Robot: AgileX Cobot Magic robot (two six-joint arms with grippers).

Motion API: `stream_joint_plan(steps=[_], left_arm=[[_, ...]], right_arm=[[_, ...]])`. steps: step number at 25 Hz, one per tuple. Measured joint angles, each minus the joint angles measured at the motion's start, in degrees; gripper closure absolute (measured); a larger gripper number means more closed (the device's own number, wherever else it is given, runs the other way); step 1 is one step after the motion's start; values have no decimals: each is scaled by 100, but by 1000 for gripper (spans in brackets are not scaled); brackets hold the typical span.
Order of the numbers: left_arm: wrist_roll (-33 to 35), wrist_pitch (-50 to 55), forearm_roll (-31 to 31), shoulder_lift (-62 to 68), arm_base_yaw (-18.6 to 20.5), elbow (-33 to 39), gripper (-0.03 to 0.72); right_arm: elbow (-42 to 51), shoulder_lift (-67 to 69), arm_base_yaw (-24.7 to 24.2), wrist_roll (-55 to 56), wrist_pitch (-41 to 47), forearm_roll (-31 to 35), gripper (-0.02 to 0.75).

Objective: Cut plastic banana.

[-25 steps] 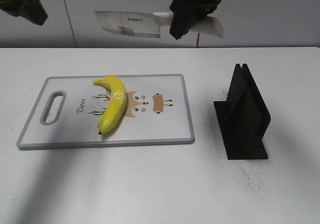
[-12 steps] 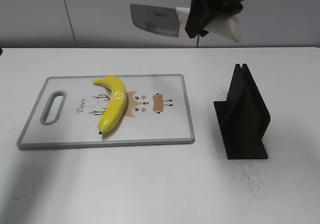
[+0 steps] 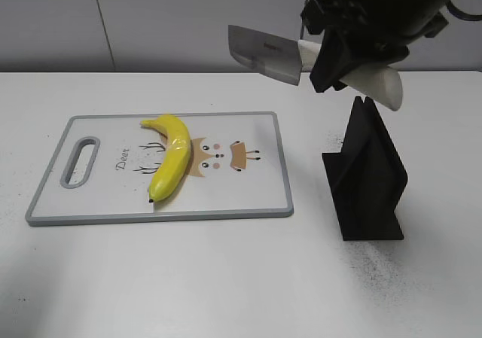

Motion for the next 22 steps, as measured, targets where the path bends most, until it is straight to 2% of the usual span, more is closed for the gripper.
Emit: stream_joint_plan(steps=[3, 11, 19, 22], left_arm=[[0, -49, 56, -636, 0, 432, 152], [-74, -426, 64, -2343, 0, 1429, 156], [-156, -614, 93, -3972, 0, 2232, 153], [-202, -528, 92, -4470, 0, 2447, 108]], right_arm=[[424, -328, 0, 281, -320, -227, 579], [1246, -1148, 0, 1502, -620, -1370, 579], [1915, -1931, 0, 2018, -653, -1677, 579], [2180, -2173, 0, 2320, -723, -1905, 579]])
